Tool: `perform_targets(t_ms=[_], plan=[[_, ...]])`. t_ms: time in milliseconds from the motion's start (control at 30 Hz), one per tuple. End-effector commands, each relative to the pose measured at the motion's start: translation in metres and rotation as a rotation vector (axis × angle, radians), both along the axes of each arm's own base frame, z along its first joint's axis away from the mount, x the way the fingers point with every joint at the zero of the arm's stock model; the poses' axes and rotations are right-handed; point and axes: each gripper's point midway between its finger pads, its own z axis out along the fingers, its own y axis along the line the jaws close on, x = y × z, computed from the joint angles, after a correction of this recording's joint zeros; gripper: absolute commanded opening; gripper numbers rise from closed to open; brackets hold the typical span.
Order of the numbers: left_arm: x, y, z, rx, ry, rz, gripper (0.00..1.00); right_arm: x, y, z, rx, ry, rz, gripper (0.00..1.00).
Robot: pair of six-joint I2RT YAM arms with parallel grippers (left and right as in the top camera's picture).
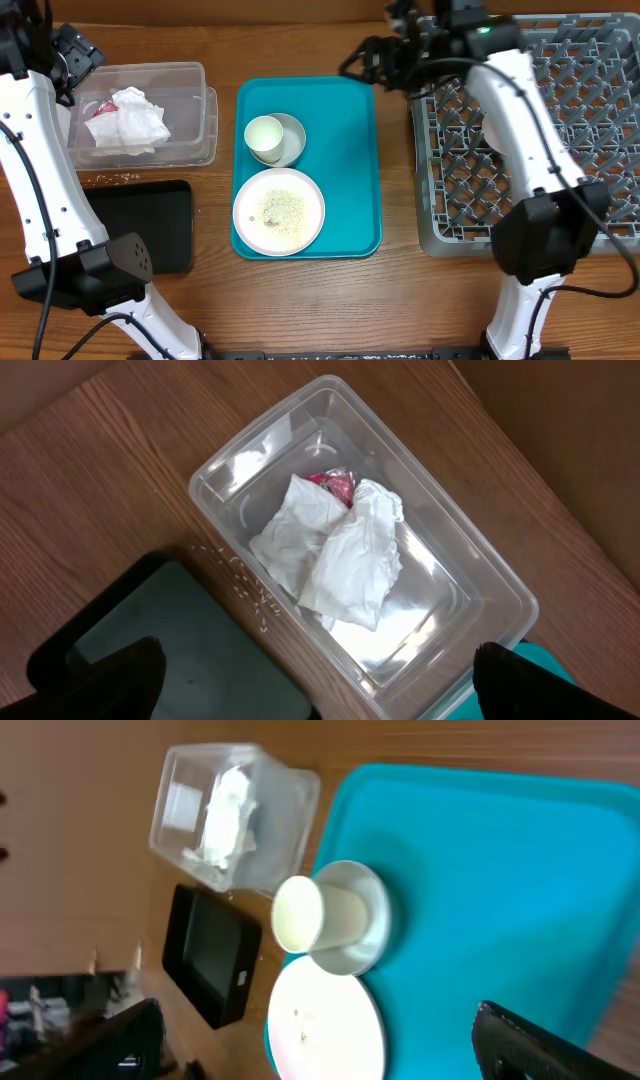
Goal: Sort waste into correct bins and load items into the dishwasher
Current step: 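Move the right gripper left over the white cup on the saucer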
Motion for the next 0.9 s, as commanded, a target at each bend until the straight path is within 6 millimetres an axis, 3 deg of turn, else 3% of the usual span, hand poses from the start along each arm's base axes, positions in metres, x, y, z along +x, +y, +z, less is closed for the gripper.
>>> perform_targets(t_ms=[0,167,333,467,567,667,867], plan=[[0.002,-0.002,-0.003,0.004,0.013,-0.016,1.0,-0.016,0.039,-0.008,-0.145,-0.051,0.0,1.0],[0.002,-0.002,-0.003,0.004,0.013,-0.016,1.0,-0.02,0.079,-0.038,-0.406,-0.142,-0.152,1.0],[0.002,-0.002,-0.003,0.004,0.013,-0.016,1.0,-0.031,0.141,-0.044,-0.464,-0.324,-0.141,1.0],[0.002,-0.002,-0.003,0.004,0.013,-0.016,1.0,-0.036,0.167,-0.053,-0.508,-0.41,-0.161,1.0],[0.002,-0.002,-0.003,0.004,0.013,-0.016,1.0,-0.041,0.179,-0.064,-0.514,-0.416,-0.143,0.94],[0.002,-0.002,-0.003,0.004,0.013,-0.016,1.0,-0.039,0.183,-0.083,-0.531,-0.404,-0.134,0.73],[0.002,-0.002,-0.003,0.004,0.013,-0.016,1.0,-0.035,0.18,-0.126,-0.593,-0.356,-0.116,0.71]])
